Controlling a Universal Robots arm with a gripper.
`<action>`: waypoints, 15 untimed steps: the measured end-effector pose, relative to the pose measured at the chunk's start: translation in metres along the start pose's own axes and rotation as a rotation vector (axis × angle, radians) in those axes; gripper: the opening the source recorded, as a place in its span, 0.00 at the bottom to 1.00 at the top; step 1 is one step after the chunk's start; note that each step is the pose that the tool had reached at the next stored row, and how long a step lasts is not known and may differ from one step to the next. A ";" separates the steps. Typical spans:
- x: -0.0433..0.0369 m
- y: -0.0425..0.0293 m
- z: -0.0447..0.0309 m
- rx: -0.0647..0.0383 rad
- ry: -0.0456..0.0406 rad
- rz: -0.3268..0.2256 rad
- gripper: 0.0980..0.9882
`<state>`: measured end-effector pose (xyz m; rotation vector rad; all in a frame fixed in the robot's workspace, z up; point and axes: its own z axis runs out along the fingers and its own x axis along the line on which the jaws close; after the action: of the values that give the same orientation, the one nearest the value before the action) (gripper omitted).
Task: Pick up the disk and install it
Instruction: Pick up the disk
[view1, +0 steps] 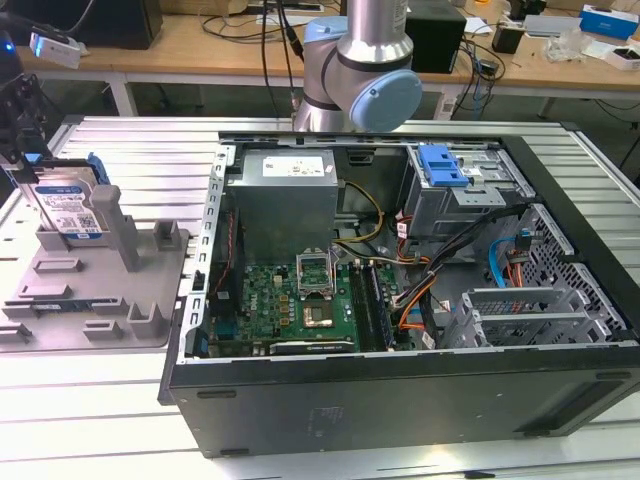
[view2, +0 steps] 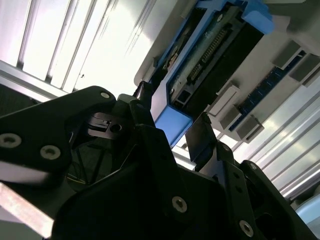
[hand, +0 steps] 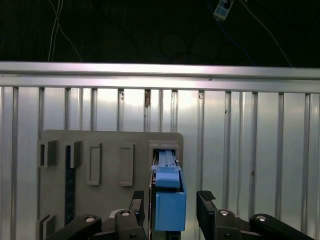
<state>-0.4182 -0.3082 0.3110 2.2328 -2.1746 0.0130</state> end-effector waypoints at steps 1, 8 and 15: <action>0.0001 0.0001 0.0006 0.000 0.0000 0.000 0.50; 0.0015 -0.0001 0.0041 0.000 0.0000 -0.004 0.50; 0.0021 -0.0001 0.0075 0.000 0.0001 -0.006 0.50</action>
<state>-0.4181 -0.3105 0.3036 2.2397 -2.1676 0.0131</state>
